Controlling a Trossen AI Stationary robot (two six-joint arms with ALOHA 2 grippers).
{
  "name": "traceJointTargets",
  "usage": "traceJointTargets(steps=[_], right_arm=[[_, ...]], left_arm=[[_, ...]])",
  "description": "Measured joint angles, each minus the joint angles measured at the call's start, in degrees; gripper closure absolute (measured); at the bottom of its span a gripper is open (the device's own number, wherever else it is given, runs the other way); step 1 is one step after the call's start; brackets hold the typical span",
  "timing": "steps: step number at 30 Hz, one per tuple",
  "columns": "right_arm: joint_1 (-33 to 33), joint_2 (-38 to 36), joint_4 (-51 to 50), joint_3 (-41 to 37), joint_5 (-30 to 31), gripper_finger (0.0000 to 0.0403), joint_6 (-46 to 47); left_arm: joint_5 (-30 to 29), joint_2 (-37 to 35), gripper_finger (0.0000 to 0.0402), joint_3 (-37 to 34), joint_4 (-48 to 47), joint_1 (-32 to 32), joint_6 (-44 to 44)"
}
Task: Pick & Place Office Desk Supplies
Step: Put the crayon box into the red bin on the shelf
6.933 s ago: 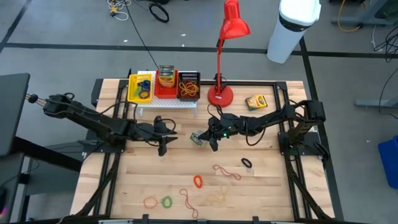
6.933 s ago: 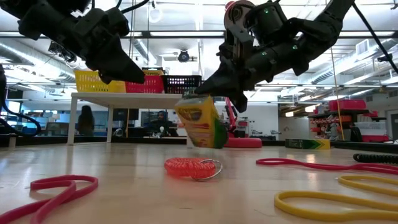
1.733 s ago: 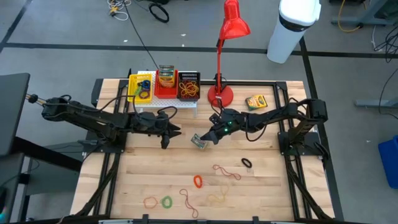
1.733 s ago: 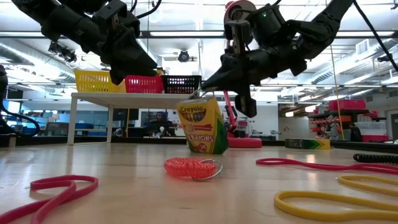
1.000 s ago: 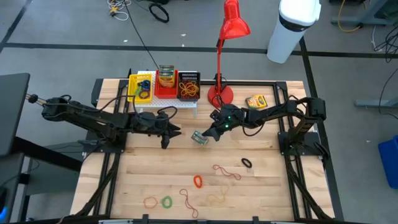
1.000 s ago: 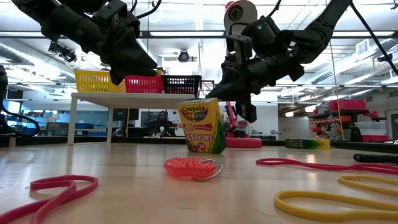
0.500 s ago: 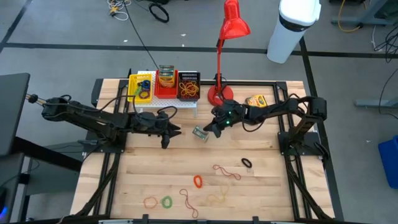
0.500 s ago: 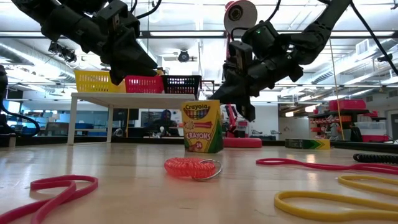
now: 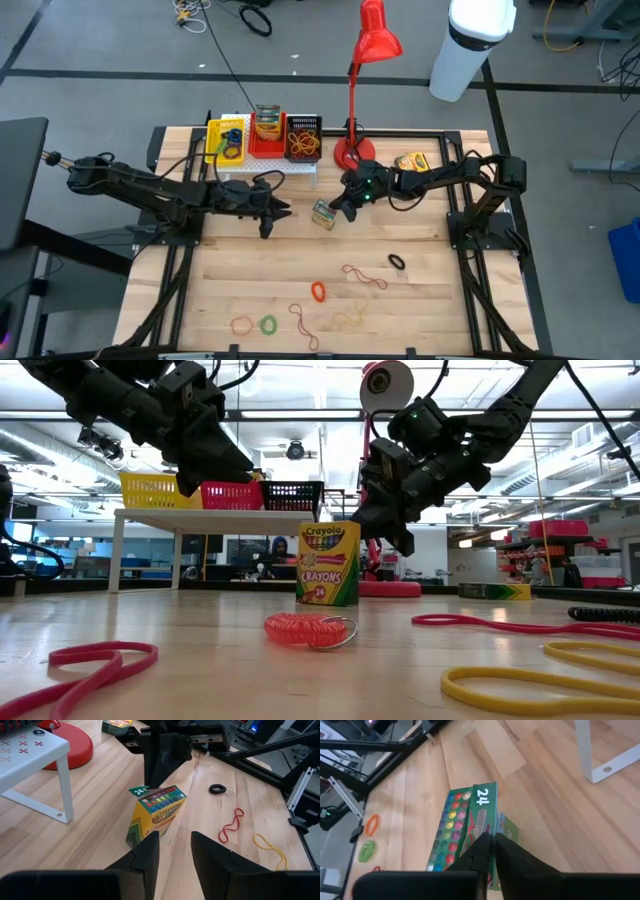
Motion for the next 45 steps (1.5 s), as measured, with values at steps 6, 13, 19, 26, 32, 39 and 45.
traceJointTargets(steps=[6, 13, 19, 26, 32, 39, 45], right_arm=[[0.00, -0.25, 0.04, -0.02, 0.93, 0.0291, -0.55], [0.01, -4.64, -1.07, -0.02, 3.29, 0.0201, -1.76], [0.07, -13.30, -10.72, 0.02, 6.96, 0.0194, -9.84], [-0.88, -24.11, -18.36, -9.18, 17.84, 0.0373, -17.36], [-2.28, -32.84, -14.46, -15.93, 20.08, 0.0366, -17.64], [-2.25, -39.67, -14.38, -17.66, 22.42, 0.0394, -20.71], [-2.25, -41.48, -14.57, -17.66, 20.68, 0.0385, -23.49]], left_arm=[[0.64, 0.00, 0.0282, 0.00, 0.02, 0.80, 0.00], [6.27, 0.05, 0.0284, 0.86, -0.46, 4.74, 2.14], [13.23, 3.23, 0.0348, 5.13, -1.73, 7.85, 10.10], [20.00, 13.29, 0.0373, 17.41, -13.60, 11.15, 19.90], [19.65, 21.89, 0.0271, 34.32, -29.08, 11.17, 30.94], [20.40, 34.49, 0.0121, 47.74, -37.61, 11.26, 35.76], [18.01, 42.75, 0.0062, 55.58, -45.23, 11.15, 40.62]])
